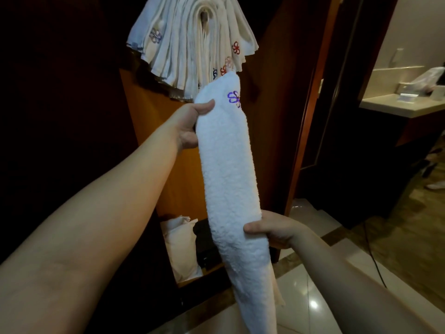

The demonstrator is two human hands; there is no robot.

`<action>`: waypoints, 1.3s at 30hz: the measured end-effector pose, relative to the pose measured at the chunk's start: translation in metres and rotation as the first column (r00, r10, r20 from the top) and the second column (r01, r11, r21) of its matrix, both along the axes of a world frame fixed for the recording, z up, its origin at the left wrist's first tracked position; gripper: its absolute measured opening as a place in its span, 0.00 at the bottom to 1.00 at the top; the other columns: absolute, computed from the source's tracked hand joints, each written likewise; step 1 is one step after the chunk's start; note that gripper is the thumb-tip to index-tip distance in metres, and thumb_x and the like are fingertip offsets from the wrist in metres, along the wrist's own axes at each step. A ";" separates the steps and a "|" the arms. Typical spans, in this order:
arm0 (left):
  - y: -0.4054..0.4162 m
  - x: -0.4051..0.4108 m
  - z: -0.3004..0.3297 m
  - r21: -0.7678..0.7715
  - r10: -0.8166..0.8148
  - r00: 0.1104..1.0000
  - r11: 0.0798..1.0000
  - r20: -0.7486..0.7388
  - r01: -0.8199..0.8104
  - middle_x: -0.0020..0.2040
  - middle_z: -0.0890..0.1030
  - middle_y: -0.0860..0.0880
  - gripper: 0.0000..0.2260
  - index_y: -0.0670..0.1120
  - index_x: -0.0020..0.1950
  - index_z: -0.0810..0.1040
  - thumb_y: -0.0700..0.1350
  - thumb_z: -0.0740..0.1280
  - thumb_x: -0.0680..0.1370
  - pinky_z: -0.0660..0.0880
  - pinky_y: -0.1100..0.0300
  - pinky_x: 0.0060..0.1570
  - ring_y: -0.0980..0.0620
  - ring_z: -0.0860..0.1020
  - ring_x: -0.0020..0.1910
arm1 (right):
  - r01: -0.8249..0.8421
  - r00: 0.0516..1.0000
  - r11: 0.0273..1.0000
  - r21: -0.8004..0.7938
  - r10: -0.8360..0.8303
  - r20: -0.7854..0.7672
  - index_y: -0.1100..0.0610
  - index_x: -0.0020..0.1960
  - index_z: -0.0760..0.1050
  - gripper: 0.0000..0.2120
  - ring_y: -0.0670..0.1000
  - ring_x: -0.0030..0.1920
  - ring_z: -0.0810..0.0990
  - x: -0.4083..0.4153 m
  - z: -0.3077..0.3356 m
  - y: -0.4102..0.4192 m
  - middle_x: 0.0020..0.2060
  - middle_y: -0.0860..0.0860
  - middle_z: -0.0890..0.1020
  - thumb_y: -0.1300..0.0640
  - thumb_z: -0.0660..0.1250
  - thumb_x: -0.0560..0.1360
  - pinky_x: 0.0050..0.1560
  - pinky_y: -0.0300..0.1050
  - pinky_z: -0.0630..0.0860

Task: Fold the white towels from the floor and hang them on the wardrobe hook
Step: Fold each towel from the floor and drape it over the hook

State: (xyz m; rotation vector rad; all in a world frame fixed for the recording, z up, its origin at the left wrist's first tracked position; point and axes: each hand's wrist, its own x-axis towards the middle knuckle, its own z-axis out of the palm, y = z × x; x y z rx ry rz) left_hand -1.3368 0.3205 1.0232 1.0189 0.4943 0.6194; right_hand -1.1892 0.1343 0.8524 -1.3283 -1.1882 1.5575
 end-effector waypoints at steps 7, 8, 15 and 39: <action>0.008 0.020 -0.010 -0.012 0.047 0.996 0.999 -0.081 -0.049 0.55 0.84 0.37 0.11 0.41 0.60 0.72 0.42 0.69 0.80 0.77 0.34 0.58 0.35 0.83 0.55 | -0.024 0.997 0.999 -0.030 0.026 0.071 0.54 0.62 0.76 0.47 0.51 0.60 0.82 -0.001 0.019 -0.012 0.56 0.50 0.84 0.34 0.84 0.50 0.66 0.50 0.76; 0.009 0.023 -0.012 0.003 0.070 0.990 0.998 -0.120 -0.070 0.54 0.85 0.37 0.10 0.41 0.58 0.72 0.42 0.68 0.80 0.77 0.35 0.58 0.36 0.83 0.54 | -0.009 0.999 0.999 -0.033 0.011 0.045 0.55 0.62 0.76 0.49 0.49 0.58 0.83 -0.001 0.023 -0.014 0.54 0.49 0.85 0.33 0.84 0.48 0.61 0.45 0.78; 0.020 0.031 -0.066 -0.057 0.140 0.975 0.987 -0.172 -0.152 0.51 0.86 0.39 0.26 0.40 0.65 0.77 0.60 0.54 0.85 0.83 0.50 0.40 0.40 0.86 0.47 | 0.172 0.907 0.984 0.034 -0.145 -0.395 0.60 0.54 0.87 0.27 0.57 0.57 0.85 0.009 0.044 -0.014 0.56 0.58 0.86 0.48 0.83 0.59 0.52 0.49 0.83; -0.111 0.050 -0.120 0.897 0.710 0.700 0.354 -0.074 -0.264 0.48 0.77 0.62 0.16 0.63 0.64 0.69 0.49 0.66 0.79 0.81 0.57 0.42 0.61 0.79 0.45 | 0.594 0.786 0.665 0.453 -0.599 -0.152 0.54 0.66 0.71 0.29 0.56 0.66 0.76 0.033 0.172 0.027 0.67 0.54 0.77 0.32 0.57 0.79 0.64 0.57 0.77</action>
